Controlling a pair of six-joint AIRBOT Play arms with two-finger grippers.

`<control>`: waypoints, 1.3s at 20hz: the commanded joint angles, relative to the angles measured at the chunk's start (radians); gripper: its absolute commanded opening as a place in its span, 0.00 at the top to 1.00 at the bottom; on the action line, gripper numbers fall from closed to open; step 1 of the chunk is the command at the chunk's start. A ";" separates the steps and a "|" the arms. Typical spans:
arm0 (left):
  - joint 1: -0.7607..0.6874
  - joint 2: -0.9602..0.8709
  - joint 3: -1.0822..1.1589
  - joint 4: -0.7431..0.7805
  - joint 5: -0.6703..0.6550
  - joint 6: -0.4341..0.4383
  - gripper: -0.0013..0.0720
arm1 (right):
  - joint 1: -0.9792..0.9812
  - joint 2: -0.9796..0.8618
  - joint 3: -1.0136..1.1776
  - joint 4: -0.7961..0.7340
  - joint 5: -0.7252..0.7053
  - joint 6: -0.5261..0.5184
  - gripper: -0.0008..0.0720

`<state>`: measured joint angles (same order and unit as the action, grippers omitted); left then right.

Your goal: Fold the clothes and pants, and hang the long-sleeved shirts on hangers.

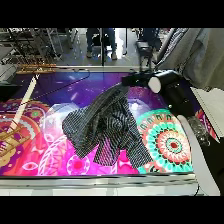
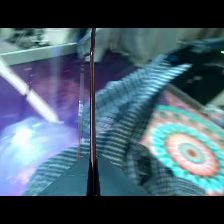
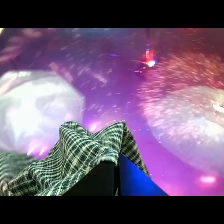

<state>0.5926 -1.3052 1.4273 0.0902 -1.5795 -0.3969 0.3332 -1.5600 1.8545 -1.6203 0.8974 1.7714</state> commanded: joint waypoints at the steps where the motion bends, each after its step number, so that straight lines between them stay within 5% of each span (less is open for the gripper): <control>1: -0.049 -0.005 -0.003 -0.092 -0.185 0.030 0.97 | -0.113 -0.024 0.000 0.021 -0.032 0.151 0.96; 8: -0.188 -0.012 -0.003 0.099 -0.194 0.031 0.97 | -0.124 -0.023 0.007 0.030 -0.060 0.146 0.96; 17: -0.336 -0.085 -0.003 0.089 0.227 0.047 0.97 | -0.045 -0.017 0.007 0.027 -0.055 0.093 0.95; 26: -0.344 -0.085 -0.003 0.090 0.156 0.046 0.97 | -0.041 -0.017 0.007 0.028 -0.056 0.093 0.95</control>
<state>0.2520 -1.3895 1.4246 0.1802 -1.4166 -0.3508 0.2909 -1.5780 1.8606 -1.5932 0.8413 1.8652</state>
